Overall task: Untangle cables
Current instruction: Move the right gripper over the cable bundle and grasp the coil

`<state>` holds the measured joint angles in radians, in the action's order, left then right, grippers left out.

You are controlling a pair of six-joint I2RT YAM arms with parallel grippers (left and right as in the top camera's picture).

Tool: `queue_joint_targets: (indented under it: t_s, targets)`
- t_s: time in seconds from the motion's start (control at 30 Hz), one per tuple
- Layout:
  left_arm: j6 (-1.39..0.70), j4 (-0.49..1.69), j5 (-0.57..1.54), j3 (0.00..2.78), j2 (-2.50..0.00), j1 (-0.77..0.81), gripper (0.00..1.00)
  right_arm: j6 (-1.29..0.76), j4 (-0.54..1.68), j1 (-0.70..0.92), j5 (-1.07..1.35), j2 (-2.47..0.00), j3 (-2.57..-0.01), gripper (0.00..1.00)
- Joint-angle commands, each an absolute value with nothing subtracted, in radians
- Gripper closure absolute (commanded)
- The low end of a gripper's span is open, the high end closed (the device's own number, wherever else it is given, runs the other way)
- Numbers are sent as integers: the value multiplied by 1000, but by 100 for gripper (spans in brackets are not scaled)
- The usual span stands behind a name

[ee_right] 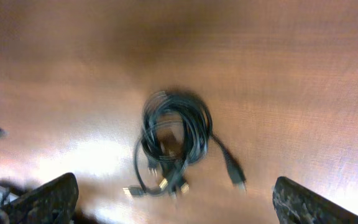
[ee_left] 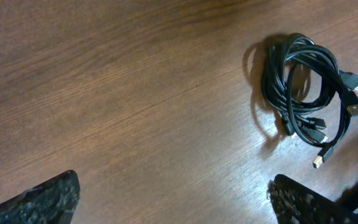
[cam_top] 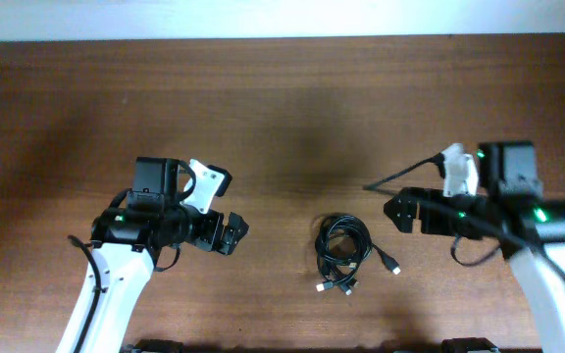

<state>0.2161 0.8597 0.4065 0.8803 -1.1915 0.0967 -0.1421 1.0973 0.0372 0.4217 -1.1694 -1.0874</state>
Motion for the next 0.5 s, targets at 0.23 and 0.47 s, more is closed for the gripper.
queue_joint_targets:
  t_s: [0.23,0.47]
  targets:
    - [203,830,403,902,-1196,91,1,-60,1053,236,355,-1625,-1094,12]
    - [203,823,403,902,-1196,91,1,-60,966,326,250,-1713,-1094,12]
